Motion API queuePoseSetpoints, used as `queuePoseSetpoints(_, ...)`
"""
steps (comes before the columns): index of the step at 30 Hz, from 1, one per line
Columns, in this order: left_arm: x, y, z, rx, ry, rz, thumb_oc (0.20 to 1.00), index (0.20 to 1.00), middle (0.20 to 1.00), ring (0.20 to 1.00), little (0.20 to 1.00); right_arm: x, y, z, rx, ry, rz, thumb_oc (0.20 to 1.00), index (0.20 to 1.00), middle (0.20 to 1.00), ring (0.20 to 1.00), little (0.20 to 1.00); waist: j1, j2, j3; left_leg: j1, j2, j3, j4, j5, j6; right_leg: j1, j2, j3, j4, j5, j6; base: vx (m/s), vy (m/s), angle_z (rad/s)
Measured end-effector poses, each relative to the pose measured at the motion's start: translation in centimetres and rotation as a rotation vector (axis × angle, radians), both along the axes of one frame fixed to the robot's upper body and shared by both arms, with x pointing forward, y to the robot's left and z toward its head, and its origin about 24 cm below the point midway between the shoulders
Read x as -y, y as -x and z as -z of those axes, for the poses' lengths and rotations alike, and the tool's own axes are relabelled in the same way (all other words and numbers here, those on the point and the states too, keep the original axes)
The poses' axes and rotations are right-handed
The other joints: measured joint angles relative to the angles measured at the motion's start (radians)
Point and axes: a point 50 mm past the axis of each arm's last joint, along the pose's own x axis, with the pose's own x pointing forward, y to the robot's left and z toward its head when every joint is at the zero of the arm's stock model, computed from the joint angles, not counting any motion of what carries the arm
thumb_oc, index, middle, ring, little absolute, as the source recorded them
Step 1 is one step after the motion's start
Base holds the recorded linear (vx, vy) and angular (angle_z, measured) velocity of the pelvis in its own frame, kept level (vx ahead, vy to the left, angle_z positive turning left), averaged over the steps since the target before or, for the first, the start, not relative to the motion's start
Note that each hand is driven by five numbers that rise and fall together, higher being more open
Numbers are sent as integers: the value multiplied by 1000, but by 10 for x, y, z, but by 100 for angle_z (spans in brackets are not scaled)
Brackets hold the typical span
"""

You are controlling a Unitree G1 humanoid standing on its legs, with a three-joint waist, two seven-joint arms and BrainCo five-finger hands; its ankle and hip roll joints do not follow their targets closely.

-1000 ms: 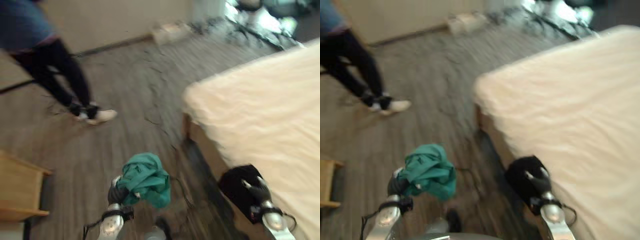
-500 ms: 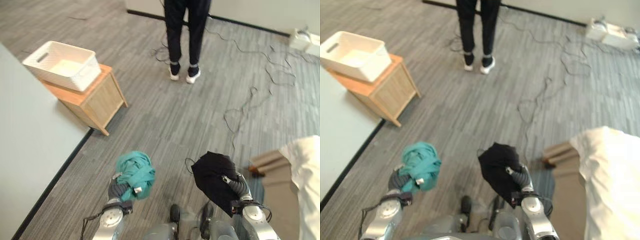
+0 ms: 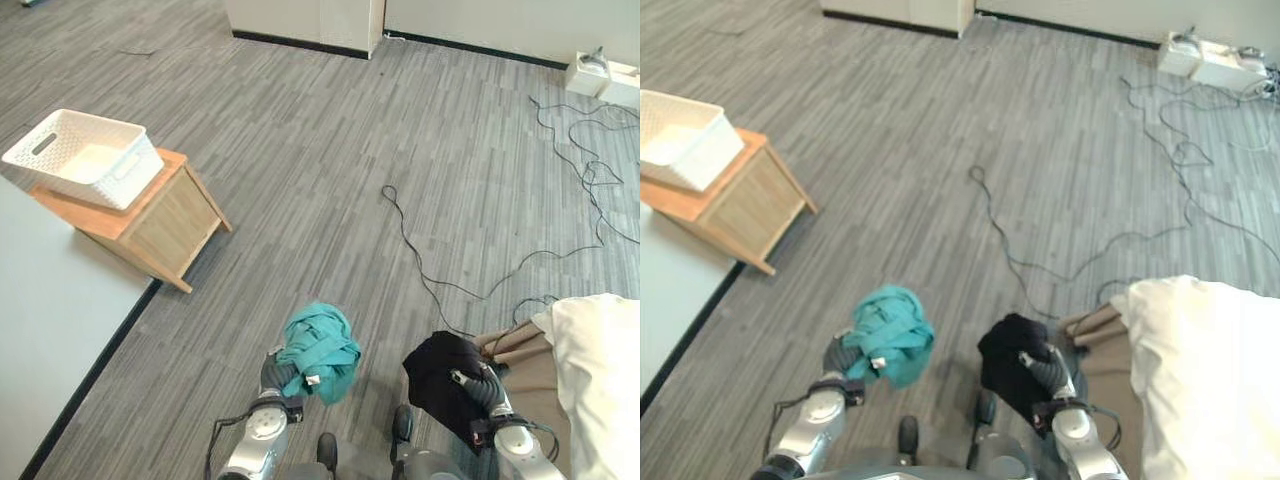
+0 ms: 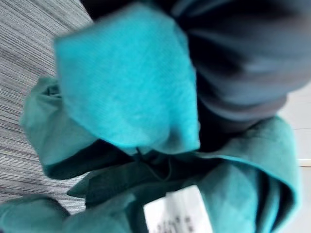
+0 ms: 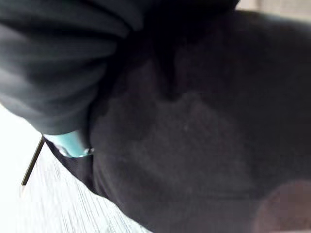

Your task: Tidy up the quilt and then pick up the clothes from the bed and put them into the laundry hamper.

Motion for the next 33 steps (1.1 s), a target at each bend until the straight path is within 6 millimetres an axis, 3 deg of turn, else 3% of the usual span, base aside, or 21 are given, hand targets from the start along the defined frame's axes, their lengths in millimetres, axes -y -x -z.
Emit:
queuePoseSetpoints(1,1,-5,-4,22,-7,15,200,200,200,200,200,0,-1,-2,8,-2,-3,200,200,200,200,200,14,-18,16,-67,1,16,163,-24,-21,11,-10,0,-7,-3,-4,204,-179,-13)
queuePoseSetpoints(3,5,-9,-8,48,-27,48,200,200,200,200,200,5,-5,-7,32,19,-21,200,200,200,200,200,54,-24,41,-236,23,5,538,17,-107,46,-6,15,-6,-19,-26,299,-120,-24)
queuePoseSetpoints(4,9,-8,-10,57,-30,69,200,200,200,200,200,9,-9,-11,48,27,-13,200,200,200,200,200,65,-21,48,-324,18,-22,674,20,-109,40,-7,28,-7,-27,-36,306,-22,-37)
queuePoseSetpoints(6,10,-9,-12,69,-53,89,200,200,200,200,200,8,-21,-20,94,34,-31,200,200,200,200,200,75,-29,71,-358,-6,-2,627,8,-102,36,-14,49,-7,-50,-33,628,24,-38)
queuePoseSetpoints(8,14,-15,-17,92,-92,125,200,200,200,200,200,7,-33,-30,131,48,-65,200,200,200,200,200,74,-9,90,-327,16,116,206,23,-66,48,-2,67,-5,-69,-32,780,89,-17)
queuePoseSetpoints(11,15,-27,-23,122,-129,137,200,200,200,200,200,5,-37,-26,110,56,-91,200,200,200,200,200,80,5,93,-297,60,202,-141,97,-83,114,35,13,-7,-106,-13,600,58,14)
queuePoseSetpoints(13,14,-28,-24,127,-149,125,200,200,200,200,200,4,-30,-23,94,52,-92,200,200,200,200,200,113,-6,88,-292,82,220,-163,113,-72,160,41,21,-7,-151,2,850,144,-18)
queuePoseSetpoints(14,10,-25,-21,112,-153,112,200,200,200,200,200,3,-24,-18,76,57,-92,200,200,200,200,200,123,-21,79,-290,69,220,-71,91,-35,183,18,19,-7,-170,12,895,170,-49)
queuePoseSetpoints(15,7,-16,-13,72,-153,84,200,200,200,200,200,-1,-11,-10,40,45,-90,200,200,200,200,200,124,-39,48,-261,43,219,22,61,45,206,-18,12,67,-231,46,665,138,-40)
queuePoseSetpoints(17,6,-18,-14,73,-152,68,200,200,200,200,200,-6,-6,-6,24,41,-110,200,200,200,200,200,104,-40,37,-205,6,227,-14,39,28,82,-74,17,426,-275,152,731,162,-11)
queuePoseSetpoints(18,7,-21,-17,82,-153,70,200,200,200,200,200,-7,-4,-5,19,39,-110,200,200,200,200,200,97,-28,37,-165,-4,227,-45,35,39,-13,-109,23,644,-227,212,768,203,24)
queuePoseSetpoints(19,8,-26,-22,104,-166,85,200,200,200,200,200,-10,-5,-7,28,25,-107,200,200,200,200,200,57,-7,50,-107,-24,185,-55,43,76,-144,-156,29,952,-108,223,489,138,42)
queuePoseSetpoints(20,5,-25,-21,98,-176,88,200,200,200,200,200,-13,-5,-7,31,11,-100,200,200,200,200,200,38,0,52,-78,-32,158,-67,56,88,-173,-164,25,1022,-99,219,699,41,98)
queuePoseSetpoints(22,6,-37,-33,154,-195,93,200,200,200,200,200,-18,-8,-19,93,-17,-107,200,200,200,200,200,-19,40,65,44,-41,63,-121,-1,71,-285,-105,9,911,-179,179,832,-117,106)
queuePoseSetpoints(23,8,-41,-36,170,-204,103,200,200,200,200,200,-20,-14,-28,142,-34,-95,200,200,200,200,200,-49,67,69,61,-30,-3,-115,-15,65,-298,-40,9,687,-223,141,731,-208,99)
queuePoseSetpoints(25,7,-45,-40,184,-222,124,200,200,200,200,200,-15,-16,-36,191,-34,-77,200,200,200,200,200,-95,61,63,110,-53,-16,-142,3,83,-299,-41,-35,328,-201,129,612,-216,150)
queuePoseSetpoints(27,10,-40,-36,172,-213,126,200,200,200,200,200,-5,-14,-32,172,-2,-56,200,200,200,200,200,-114,72,40,185,-71,-22,-197,-28,64,-324,-84,-49,106,-137,119,819,-294,149)
queuePoseSetpoints(29,13,-35,-31,155,-199,116,200,200,200,200,200,2,-11,-30,153,19,-24,200,200,200,200,200,-112,108,22,238,-30,-25,-208,-104,47,-384,-125,-8,50,-130,124,971,-329,107)
queuePoseSetpoints(31,4,-25,-20,100,-218,105,200,200,200,200,200,-2,-10,-26,126,6,-26,200,200,200,200,200,-71,103,21,326,-10,-13,-206,-116,28,-361,-122,-19,62,-111,98,681,-285,45)
queuePoseSetpoints(32,-1,-6,-4,19,-209,76,200,200,200,200,200,2,3,-18,80,13,-20,200,200,200,200,200,-76,103,-2,421,23,-19,-135,-153,-33,-258,-101,-7,102,10,32,482,-267,41)
queuePoseSetpoints(33,1,0,0,1,-188,54,200,200,200,200,200,7,0,-19,80,34,-23,200,200,200,200,200,-76,116,-10,413,49,-15,-76,-147,-52,-249,-82,-16,134,46,32,741,-598,41)
